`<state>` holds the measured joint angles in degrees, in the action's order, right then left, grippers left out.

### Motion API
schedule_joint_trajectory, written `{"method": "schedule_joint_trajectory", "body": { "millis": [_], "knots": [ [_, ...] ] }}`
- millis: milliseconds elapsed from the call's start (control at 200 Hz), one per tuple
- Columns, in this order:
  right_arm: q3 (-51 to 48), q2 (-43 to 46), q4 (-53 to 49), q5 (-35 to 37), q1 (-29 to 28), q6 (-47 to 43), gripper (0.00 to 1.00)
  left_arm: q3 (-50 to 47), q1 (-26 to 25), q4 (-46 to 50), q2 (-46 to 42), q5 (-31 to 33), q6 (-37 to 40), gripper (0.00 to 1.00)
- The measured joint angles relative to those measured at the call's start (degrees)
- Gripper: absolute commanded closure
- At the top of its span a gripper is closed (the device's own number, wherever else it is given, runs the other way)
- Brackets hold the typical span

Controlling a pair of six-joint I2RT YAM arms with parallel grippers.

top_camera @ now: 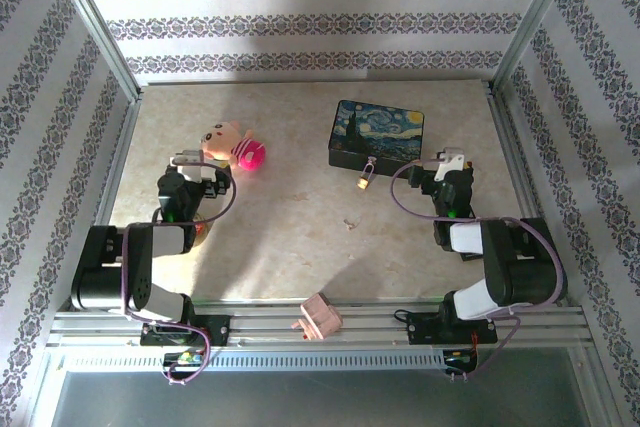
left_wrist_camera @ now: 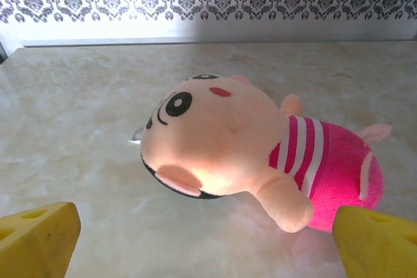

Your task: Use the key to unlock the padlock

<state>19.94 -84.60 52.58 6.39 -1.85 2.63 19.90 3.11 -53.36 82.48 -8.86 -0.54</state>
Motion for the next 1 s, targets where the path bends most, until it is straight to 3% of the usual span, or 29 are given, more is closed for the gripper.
{"method": "schedule_joint_trajectory", "body": {
  "millis": [325,700,865,999],
  "knots": [
    [2.99,9.25,-12.59,7.08,-4.79,-0.39,0.02,-0.76,0.0,8.07,-14.71,3.56,-3.21,0.01],
    [4.74,24.68,-29.49,11.8,-9.99,4.09,0.02,-1.46,-0.5,18.86,-31.65,2.86,-10.29,0.01],
    [5.29,29.83,-38.07,14.64,-15.41,5.64,0.02,-1.46,-4.09,22.82,-34.51,3.08,-11.56,0.01],
    [7.61,31.01,-45.83,18.43,-21.97,6.93,0.02,-1.46,-10.8,24.24,-34.91,4.66,-11.74,0.01]
  ]
}}
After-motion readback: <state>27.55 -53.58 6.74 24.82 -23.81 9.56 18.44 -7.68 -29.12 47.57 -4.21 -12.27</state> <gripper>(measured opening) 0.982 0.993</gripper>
